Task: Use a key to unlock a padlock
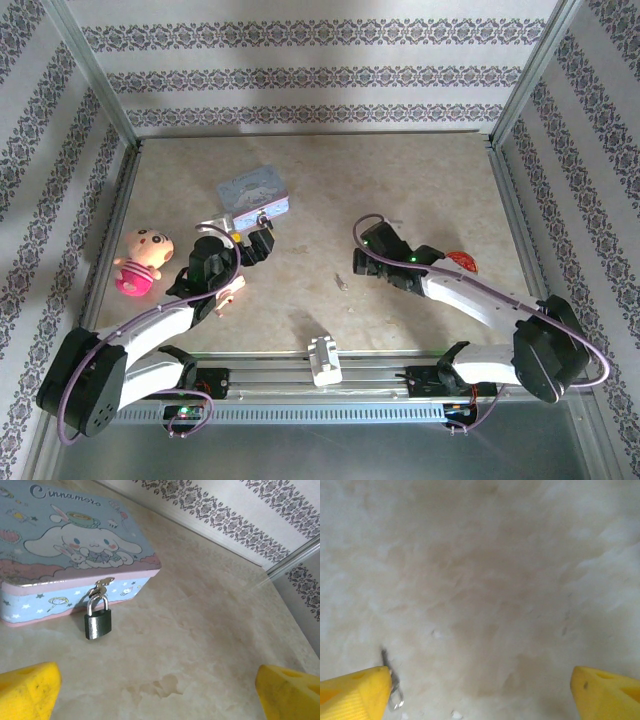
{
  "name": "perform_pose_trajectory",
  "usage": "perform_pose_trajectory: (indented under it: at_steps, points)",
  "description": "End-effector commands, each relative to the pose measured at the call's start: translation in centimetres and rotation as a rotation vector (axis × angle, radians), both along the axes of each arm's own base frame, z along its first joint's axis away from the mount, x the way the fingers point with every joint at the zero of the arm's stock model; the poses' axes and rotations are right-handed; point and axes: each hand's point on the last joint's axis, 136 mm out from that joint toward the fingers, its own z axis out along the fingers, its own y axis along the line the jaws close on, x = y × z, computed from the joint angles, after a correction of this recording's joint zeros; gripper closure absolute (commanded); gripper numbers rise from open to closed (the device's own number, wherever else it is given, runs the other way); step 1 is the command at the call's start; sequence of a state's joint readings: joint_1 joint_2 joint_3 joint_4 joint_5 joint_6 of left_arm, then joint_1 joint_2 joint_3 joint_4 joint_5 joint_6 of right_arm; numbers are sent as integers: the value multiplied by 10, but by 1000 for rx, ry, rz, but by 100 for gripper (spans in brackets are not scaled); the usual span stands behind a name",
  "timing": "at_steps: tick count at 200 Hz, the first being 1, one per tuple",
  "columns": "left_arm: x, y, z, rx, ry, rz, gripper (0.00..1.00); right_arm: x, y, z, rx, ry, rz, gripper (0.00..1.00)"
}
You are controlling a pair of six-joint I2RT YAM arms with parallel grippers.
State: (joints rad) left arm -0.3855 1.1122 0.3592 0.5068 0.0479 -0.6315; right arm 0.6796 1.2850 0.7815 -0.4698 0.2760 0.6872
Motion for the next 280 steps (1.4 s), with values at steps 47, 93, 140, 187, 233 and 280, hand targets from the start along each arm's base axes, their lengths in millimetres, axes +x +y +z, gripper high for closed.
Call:
perform_pose_trajectory:
  at_steps: [47, 93, 140, 187, 233, 280]
  points:
    - [9, -2, -27, 71, 111, 18, 1, -32, 45, -34, 152, 165, -21, 33]
    - [31, 2, -30, 136, 116, 39, 1, -44, 58, -52, 160, 221, -14, 40]
    - [60, -9, -36, 81, 167, 4, 1, -52, 69, -61, 160, 251, -5, 45]
    - [63, -18, -46, 35, 192, -15, 1, -53, 74, -70, 165, 264, -15, 49]
    - [61, -14, -46, 63, 197, -11, 1, -41, 79, -72, 155, 246, -25, 54]
    - [58, -13, -49, 73, 203, -13, 1, -31, 84, -74, 141, 244, -24, 61]
